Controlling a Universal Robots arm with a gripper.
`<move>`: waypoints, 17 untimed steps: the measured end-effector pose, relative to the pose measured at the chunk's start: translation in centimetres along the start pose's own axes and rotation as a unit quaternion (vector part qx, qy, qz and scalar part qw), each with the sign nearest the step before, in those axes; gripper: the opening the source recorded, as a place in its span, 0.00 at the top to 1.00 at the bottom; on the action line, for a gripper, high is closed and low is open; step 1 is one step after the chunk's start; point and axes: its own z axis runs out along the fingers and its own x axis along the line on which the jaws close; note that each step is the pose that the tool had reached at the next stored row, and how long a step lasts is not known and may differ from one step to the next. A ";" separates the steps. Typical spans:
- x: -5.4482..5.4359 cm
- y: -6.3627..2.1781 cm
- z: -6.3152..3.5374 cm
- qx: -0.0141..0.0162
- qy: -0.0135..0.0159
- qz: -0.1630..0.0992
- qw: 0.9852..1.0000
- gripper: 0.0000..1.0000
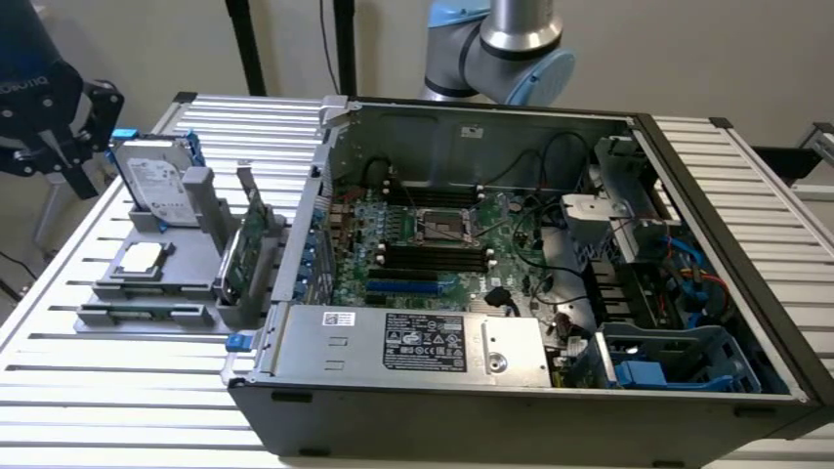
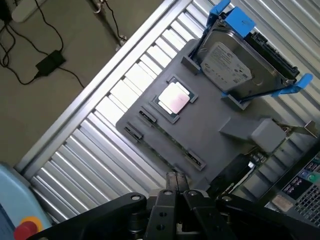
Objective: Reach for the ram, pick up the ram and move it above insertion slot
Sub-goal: 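Pick up the ram and move it above insertion slot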
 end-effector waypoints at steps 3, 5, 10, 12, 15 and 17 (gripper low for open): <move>0.0 -0.01 0.01 0.000 0.001 -0.028 1.000 0.89; 0.0 0.00 0.01 0.001 0.001 -0.046 0.999 0.89; 0.0 0.00 0.04 0.003 0.001 -0.091 0.996 0.89; 0.0 0.00 0.07 0.004 0.000 -0.109 0.994 0.89; 0.0 -0.01 0.09 0.007 -0.001 -0.136 0.991 0.89; 0.0 0.00 0.10 0.008 -0.002 -0.155 0.988 0.89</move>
